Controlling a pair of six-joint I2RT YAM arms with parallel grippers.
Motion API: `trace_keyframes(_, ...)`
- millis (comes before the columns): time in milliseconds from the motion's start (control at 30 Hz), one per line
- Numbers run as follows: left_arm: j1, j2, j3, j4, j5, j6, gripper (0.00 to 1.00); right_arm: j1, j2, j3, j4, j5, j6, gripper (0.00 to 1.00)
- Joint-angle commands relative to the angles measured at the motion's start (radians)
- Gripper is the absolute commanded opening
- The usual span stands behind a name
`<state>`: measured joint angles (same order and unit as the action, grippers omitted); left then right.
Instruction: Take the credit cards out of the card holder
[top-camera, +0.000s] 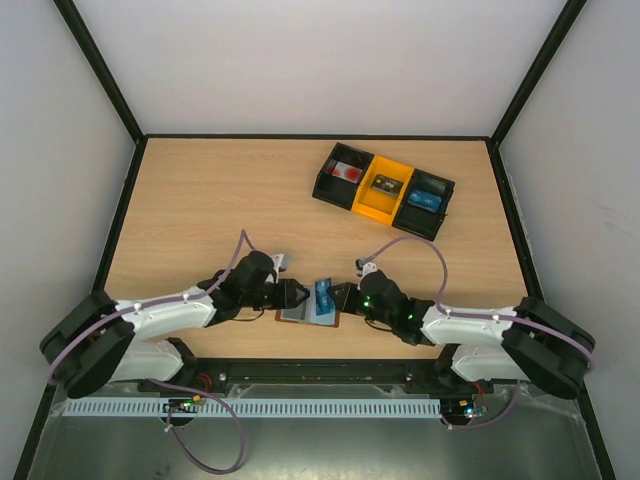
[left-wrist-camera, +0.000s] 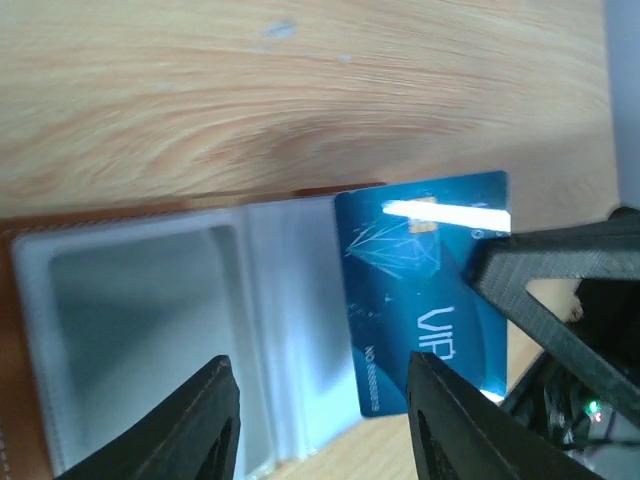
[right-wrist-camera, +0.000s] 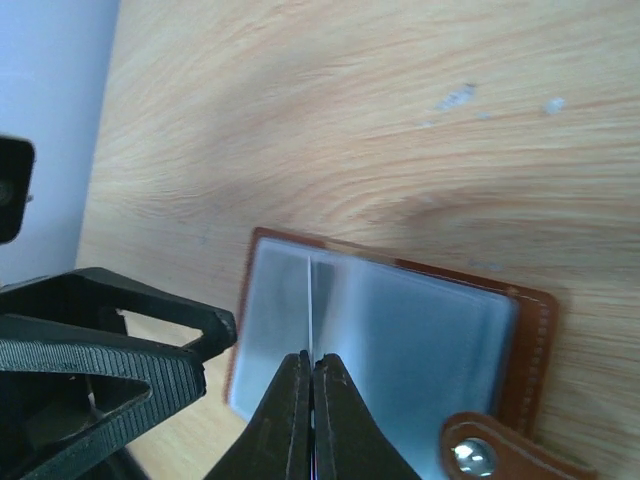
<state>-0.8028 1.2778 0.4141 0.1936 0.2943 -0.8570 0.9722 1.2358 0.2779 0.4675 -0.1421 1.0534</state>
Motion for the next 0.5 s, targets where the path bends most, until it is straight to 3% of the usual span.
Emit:
trace_keyframes(0, -0.003, -0.095, 0.064, -0.128, 0.045, 0.089, 0.53, -0.004, -0.106, 0.058, -0.142, -0.062, -0.138, 0.02)
trace_keyframes(133, -0.002, -0.204, 0.12, -0.278, 0.061, 0.174, 0.63, -0.005, -0.199, 0.066, -0.194, -0.157, -0.216, 0.02)
trace_keyframes(300, 0.002, -0.361, 0.164, -0.404, 0.087, 0.228, 0.68, -0.004, -0.277, 0.069, -0.19, -0.317, -0.271, 0.02)
trace_keyframes(467, 0.004, -0.448, 0.178, -0.48, 0.208, 0.272, 0.7, -0.003, -0.335, 0.066, -0.125, -0.485, -0.292, 0.02)
